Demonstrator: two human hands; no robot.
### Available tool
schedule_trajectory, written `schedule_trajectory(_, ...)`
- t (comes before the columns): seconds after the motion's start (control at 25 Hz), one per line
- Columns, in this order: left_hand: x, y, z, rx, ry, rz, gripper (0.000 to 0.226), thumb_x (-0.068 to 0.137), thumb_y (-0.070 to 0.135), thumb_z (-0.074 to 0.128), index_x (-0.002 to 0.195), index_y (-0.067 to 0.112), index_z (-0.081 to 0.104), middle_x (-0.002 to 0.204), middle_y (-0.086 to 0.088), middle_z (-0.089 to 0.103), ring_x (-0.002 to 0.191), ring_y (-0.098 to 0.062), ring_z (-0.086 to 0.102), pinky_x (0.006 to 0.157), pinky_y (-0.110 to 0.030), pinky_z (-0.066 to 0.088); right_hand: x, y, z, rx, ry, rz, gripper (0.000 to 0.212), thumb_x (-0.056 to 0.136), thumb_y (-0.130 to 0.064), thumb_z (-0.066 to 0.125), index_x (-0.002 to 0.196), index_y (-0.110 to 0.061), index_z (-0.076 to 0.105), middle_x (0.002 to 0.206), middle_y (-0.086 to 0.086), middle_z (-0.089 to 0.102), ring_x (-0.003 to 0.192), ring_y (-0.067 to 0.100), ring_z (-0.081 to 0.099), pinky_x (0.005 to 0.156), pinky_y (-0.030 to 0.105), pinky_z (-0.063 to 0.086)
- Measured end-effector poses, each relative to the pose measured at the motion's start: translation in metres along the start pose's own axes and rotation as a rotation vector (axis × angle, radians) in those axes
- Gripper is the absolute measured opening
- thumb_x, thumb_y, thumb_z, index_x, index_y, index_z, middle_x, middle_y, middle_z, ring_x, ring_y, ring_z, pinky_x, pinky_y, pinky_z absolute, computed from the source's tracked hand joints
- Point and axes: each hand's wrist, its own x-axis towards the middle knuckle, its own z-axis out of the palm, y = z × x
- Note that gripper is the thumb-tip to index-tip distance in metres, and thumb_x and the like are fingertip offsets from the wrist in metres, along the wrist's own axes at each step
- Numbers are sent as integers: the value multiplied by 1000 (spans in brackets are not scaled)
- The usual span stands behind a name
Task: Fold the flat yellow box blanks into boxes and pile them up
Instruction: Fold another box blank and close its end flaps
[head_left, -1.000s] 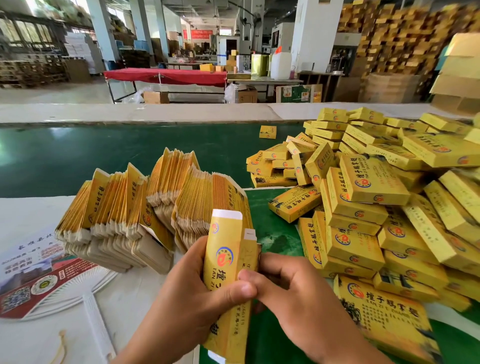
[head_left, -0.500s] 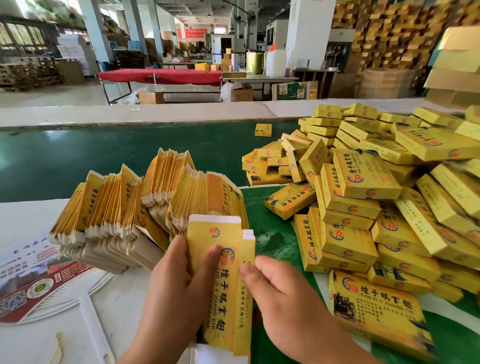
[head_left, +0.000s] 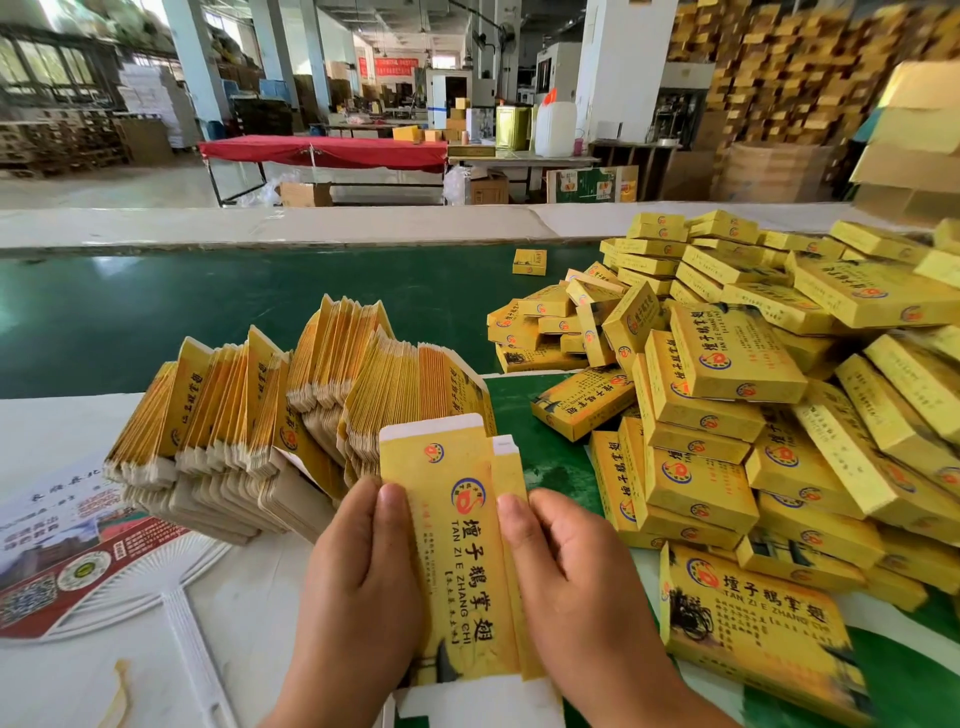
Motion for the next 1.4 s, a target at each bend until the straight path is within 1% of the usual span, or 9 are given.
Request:
schedule_trajectory(0.2, -6, 4, 3, 114, 27, 170, 30, 93, 34, 42, 67, 18, 44, 61, 8, 59, 46, -4, 49, 40, -10, 32, 0, -1, 2, 121, -12, 28, 60, 87, -63, 39, 85, -7, 62, 70, 17, 64, 66, 37, 59, 55, 50, 48)
schedule_trajectory(0.4, -9, 1, 6, 59, 14, 136, 23, 94, 39, 38, 80, 25, 50, 64, 10, 60, 50, -4, 52, 46, -16, 40, 2, -1, -2, 153, 44, -47, 47, 94, -50, 45, 80, -8, 63, 58, 11, 58, 53, 31, 52, 45, 43, 40)
schedule_trajectory(0.48, -15, 0, 8, 133, -94, 84, 30, 91, 55, 38, 109, 35, 54, 84, 18, 67, 73, -1, 64, 66, -23, 53, 5, 3, -5, 109, 97, -86, 46, 95, -47, 45, 69, -11, 58, 49, -1, 48, 43, 13, 39, 41, 36, 31)
schedule_trajectory(0.6, -19, 1, 9, 209, -248, 34, 84, 77, 67, 56, 149, 35, 28, 136, 17, 53, 123, -7, 54, 99, -40, 49, 5, 3, -6, 118, 103, -120, 42, 98, -45, 48, 75, -13, 64, 56, -3, 57, 48, 13, 48, 44, 39, 42)
schedule_trajectory(0.8, -15, 16, -1, -282, -528, -188, 68, 53, 69, 79, 112, 37, 69, 108, -15, 72, 99, -29, 70, 87, -50, 56, 0, -4, -3, 187, -17, -179, 60, 98, -60, 30, 116, -20, 70, 83, -15, 60, 74, 6, 61, 62, 18, 45)
schedule_trajectory(0.92, -6, 12, -11, -525, -660, -409, 65, 47, 60, 89, 99, 23, 77, 102, -25, 72, 93, -35, 72, 75, -38, 60, -3, -4, -3, 159, -10, -182, 46, 92, -53, 47, 129, -30, 63, 94, -18, 59, 87, 7, 63, 68, 15, 49)
schedule_trajectory(1.04, 3, 13, -17, -1021, -858, -503, 47, 102, 25, 48, 135, -8, 47, 135, -36, 49, 126, -47, 48, 103, -48, 43, -2, -3, -10, 152, 87, -155, 38, 81, -48, 58, 119, -44, 63, 101, -18, 60, 90, 12, 61, 71, 25, 56)
schedule_trajectory(1.12, 2, 16, -24, -1120, -790, -568, 44, 106, 4, 15, 142, -21, 19, 145, -44, 26, 137, -53, 26, 114, -53, 22, -1, -2, -14, 244, 32, -99, 38, 79, -49, 62, 117, -46, 64, 103, -13, 62, 88, 18, 63, 68, 42, 59)
schedule_trajectory(1.4, 5, 12, -33, -1130, -788, -556, 43, 100, -10, 20, 141, -24, 15, 143, -47, 24, 135, -56, 28, 114, -58, 18, -2, 3, -15, 398, -84, -85, 43, 77, -40, 70, 119, -44, 62, 99, -5, 66, 82, 23, 59, 64, 55, 56)
